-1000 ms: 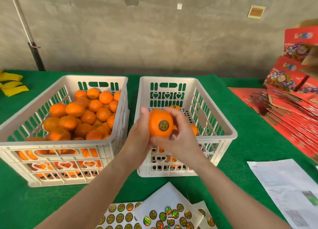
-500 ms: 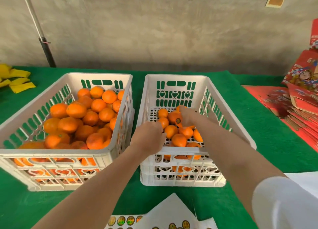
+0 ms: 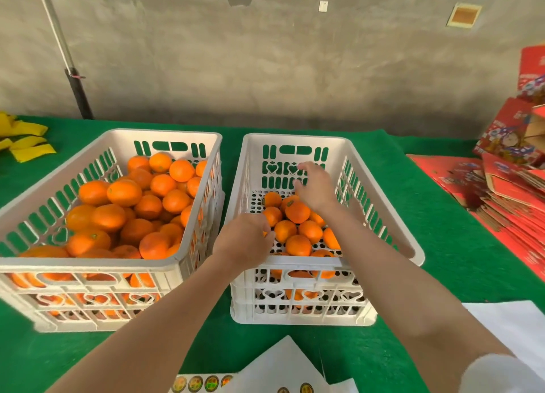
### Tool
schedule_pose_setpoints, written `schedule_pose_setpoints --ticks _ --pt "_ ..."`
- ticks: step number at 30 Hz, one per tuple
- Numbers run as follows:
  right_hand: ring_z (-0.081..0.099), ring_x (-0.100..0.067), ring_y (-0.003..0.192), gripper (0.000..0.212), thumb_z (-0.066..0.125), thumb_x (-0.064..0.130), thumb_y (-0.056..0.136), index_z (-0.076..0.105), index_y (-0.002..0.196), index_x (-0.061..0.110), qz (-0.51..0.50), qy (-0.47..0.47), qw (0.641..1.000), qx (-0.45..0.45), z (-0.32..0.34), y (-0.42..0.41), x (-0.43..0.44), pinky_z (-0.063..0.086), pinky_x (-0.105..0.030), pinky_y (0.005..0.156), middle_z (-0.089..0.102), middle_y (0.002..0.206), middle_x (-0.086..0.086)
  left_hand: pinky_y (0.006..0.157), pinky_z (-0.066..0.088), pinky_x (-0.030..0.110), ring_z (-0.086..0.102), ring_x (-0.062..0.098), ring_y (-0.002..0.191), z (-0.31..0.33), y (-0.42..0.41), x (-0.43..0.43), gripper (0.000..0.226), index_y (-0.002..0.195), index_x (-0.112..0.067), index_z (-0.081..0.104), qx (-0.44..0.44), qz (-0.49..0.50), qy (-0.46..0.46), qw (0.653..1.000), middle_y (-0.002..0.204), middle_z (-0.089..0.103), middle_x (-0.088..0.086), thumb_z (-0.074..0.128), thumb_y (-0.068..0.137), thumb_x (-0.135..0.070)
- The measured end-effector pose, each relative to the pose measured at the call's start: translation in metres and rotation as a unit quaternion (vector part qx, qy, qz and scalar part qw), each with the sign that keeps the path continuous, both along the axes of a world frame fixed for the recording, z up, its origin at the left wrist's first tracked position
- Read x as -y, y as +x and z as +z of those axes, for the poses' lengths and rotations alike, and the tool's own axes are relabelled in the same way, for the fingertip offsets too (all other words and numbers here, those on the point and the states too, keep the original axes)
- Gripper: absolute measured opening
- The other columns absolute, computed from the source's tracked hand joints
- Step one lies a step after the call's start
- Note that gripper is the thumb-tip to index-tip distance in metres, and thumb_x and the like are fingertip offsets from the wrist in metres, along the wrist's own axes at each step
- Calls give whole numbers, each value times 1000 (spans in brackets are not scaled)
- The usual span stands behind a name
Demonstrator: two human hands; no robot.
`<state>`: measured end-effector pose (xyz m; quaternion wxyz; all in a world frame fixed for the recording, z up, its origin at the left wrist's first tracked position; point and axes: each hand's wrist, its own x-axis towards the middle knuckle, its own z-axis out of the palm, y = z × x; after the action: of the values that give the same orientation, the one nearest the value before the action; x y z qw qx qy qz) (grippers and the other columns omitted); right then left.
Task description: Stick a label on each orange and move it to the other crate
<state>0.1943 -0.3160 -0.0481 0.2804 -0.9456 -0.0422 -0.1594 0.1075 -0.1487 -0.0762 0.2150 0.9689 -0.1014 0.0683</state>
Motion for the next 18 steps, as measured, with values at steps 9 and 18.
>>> schedule_pose_setpoints --ticks 9,18 --pt "62 -11 68 16 54 15 92 68 90 8 243 190 939 152 -17 -176 -10 51 -25 58 68 82 3 63 50 35 59 21 77 6 -2 -1 21 85 -14 61 0 -23 -8 1000 81 61 2 47 91 -27" --pt "54 -20 109 64 55 51 89 38 137 13 50 -20 915 -401 -146 -215 23 44 -26 86 53 127 -8 56 39 33 54 26 68 11 -21 0 29 78 -6 55 56 -7 -6 998 72 56 8 38 97 -20"
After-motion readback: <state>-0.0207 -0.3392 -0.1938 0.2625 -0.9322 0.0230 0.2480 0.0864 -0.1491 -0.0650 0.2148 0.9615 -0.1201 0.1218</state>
